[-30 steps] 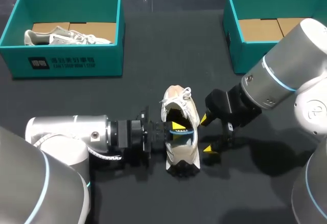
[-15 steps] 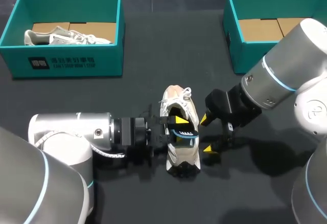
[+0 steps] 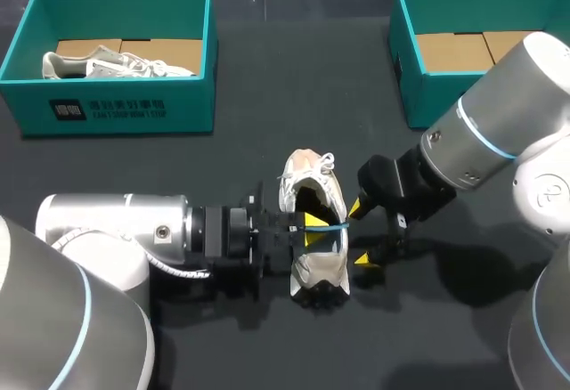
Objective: Take the shoe out of the shoebox, open the shoe tongue, remove and reinsert the insole, then place the shoe into the shoebox
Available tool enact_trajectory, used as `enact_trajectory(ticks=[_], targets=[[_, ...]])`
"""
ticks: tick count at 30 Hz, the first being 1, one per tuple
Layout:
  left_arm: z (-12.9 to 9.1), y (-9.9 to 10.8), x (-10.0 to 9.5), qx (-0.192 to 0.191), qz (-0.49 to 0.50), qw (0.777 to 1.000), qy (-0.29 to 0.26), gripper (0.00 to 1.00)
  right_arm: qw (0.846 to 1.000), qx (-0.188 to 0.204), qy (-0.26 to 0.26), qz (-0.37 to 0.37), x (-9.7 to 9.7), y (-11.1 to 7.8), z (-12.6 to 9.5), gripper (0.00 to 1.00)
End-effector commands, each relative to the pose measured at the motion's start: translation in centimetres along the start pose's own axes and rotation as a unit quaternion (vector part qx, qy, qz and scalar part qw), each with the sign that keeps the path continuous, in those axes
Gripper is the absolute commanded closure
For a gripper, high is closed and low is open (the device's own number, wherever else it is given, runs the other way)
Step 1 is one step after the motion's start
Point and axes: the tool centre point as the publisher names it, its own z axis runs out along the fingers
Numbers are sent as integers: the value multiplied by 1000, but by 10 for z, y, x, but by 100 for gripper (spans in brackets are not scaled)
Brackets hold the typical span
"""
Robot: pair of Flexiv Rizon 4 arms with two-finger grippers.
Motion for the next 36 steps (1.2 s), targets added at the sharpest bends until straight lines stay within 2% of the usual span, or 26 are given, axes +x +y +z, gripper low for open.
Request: enact_trajectory(ticks=[1, 5, 13, 17, 19, 21, 22, 24, 32, 33, 34, 35, 36], targets=[[7, 13, 3, -5, 13, 1000, 1, 100, 1000, 0, -1, 0, 1, 0, 1, 0], [7, 27, 3, -10, 12, 1000, -3, 100, 1000, 0, -1, 0, 1, 0, 1, 0], [5, 51, -3, -43, 35, 998, -8, 100, 1000, 0, -1, 0, 1, 0, 1, 0], [4, 54, -4, -49, 31, 998, -9, 100, 1000, 0, -1, 0, 1, 0, 1, 0], [3, 49, -4, -46, 25, 999, -7, 100, 1000, 0, -1, 0, 1, 0, 1, 0], [3, 42, -4, -45, 22, 999, -6, 66, 1000, 0, -1, 0, 1, 0, 1, 0], [2, 38, -4, -39, 17, 999, -4, 57, 1000, 0, -1, 0, 1, 0, 1, 0], [1, 30, -4, -31, 8, 999, -6, 53, 1000, 0, -1, 0, 1, 0, 1, 0], [-1, -1, -2, 2, 3, 1000, 12, 64, 1000, 0, -1, 0, 1, 0, 1, 0], [0, -2, -2, 2, 6, 1000, 16, 71, 1000, 0, -1, 0, 1, 0, 1, 0], [1, -3, -1, 2, 7, 1000, 16, 83, 1000, 0, -1, 0, 1, 0, 1, 0], [3, -3, 0, 3, 8, 1000, 22, 100, 1000, 0, -1, 0, 1, 0, 1, 0], [4, -1, 1, -1, 12, 1000, 25, 100, 1000, 0, -1, 0, 1, 0, 1, 0]])
